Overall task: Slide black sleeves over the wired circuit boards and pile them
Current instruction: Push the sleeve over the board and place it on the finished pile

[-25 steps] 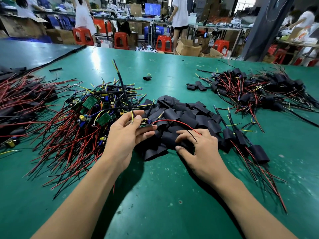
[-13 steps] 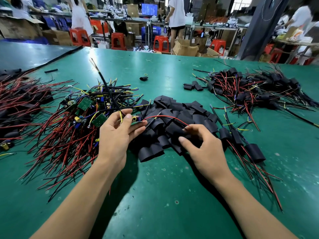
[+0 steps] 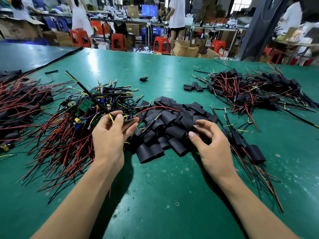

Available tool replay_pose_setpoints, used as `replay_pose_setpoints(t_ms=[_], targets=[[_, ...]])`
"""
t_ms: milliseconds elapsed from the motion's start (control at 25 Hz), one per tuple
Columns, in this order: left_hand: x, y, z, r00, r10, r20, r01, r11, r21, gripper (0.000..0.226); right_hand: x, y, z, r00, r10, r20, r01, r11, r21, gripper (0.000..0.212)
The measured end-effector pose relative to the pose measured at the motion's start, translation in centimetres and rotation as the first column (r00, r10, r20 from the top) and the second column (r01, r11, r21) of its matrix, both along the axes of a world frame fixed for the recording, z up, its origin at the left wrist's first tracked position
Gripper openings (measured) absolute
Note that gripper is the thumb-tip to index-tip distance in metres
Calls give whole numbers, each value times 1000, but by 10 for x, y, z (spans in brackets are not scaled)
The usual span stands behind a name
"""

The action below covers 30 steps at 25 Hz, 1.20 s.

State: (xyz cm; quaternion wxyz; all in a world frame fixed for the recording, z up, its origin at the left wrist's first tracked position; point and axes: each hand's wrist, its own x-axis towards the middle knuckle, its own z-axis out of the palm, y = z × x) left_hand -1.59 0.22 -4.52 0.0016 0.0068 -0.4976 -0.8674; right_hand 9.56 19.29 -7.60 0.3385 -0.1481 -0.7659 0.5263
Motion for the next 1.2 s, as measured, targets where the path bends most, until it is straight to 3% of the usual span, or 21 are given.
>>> replay_pose_setpoints(t_ms=[800, 1080, 1200], targets=[[0, 0, -3, 999, -53, 12, 53, 998, -35, 13, -2, 4, -1, 996, -7, -89, -12, 978, -208, 30], [3, 4, -4, 992, -126, -27, 122, 987, -104, 11, -1, -3, 1, 995, 85, -61, -90, 992, -89, 42], [7, 4, -3, 970, -239, -49, 232, 965, -119, 10, 0, -6, 5, 982, 171, -83, -186, 955, -230, 52]])
